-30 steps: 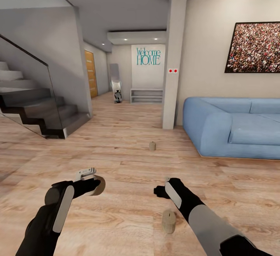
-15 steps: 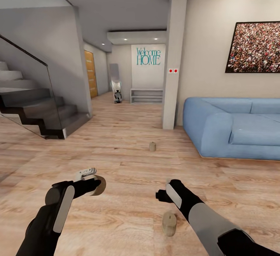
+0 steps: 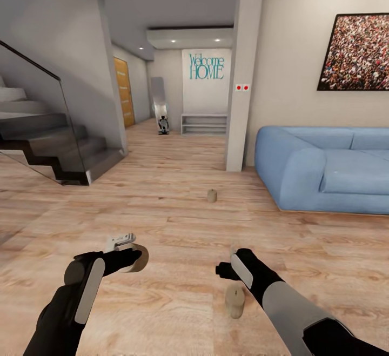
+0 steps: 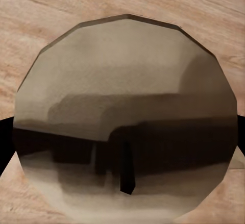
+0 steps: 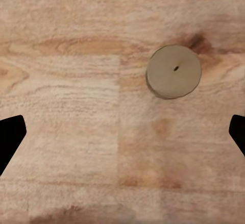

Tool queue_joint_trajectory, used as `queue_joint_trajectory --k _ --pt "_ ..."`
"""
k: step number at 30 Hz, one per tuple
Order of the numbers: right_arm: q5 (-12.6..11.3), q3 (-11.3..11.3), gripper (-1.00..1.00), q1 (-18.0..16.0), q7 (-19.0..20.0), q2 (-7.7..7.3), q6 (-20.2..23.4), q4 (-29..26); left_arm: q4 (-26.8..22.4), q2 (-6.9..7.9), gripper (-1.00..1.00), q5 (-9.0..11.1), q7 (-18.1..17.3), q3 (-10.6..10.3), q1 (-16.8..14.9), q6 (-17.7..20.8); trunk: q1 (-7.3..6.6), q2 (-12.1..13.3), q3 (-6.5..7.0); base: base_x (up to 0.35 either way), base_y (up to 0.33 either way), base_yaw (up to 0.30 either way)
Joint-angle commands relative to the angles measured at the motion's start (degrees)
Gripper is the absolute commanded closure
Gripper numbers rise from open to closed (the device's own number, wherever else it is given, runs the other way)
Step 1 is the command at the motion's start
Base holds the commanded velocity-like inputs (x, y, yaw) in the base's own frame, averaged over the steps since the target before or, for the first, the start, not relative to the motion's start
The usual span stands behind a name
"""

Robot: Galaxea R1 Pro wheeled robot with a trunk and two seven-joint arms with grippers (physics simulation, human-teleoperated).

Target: Place each of the two pumpkins and all three candles from the living room inside a cabinet in the living room (use any cabinet), then make sure every cabinet is closed, and position the cauldron so it is next to a table in the living room.

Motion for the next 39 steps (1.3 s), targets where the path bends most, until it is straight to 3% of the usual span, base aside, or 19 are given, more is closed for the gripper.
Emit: queue_joint_trajectory --k 1,17,23,34,39 --pt "-0.6 0.4 -1.00 0.0 -0.2 -0.10 0.2 -0.1 -0.1 -0.04 1.00 0.6 0.5 0.1 0.0 0.2 0.01 0.0 -0.29 0.000 0.000 0.000" --pt "-0.6 0.4 -1.00 0.0 0.4 -0.40 -0.7 0.2 0.2 -0.06 1.00 0.8 0.5 0.1 0.0 0.2 0.42 -0.3 -3.83 0.000 0.000 0.000" --pt "-0.7 0.3 -1.00 0.0 0.4 -0.52 -3.6 0.7 0.3 -0.11 1.00 0.9 0.5 -1.4 0.0 0.2 0.58 -0.3 -5.16 0.000 0.000 0.000" --pt "-1.2 0.2 -1.00 0.0 0.4 -1.41 -4.5 0.8 0.4 -0.09 1.00 0.9 0.5 -1.6 0.0 0.2 0.86 -0.5 -7.60 0.000 0.000 0.000" --pt "-1.3 0.2 -1.00 0.0 0.4 -1.65 -4.4 0.9 0.4 -0.11 1.00 1.0 0.5 -1.7 0.0 0.2 0.86 -0.5 -7.60 0.000 0.000 0.000"
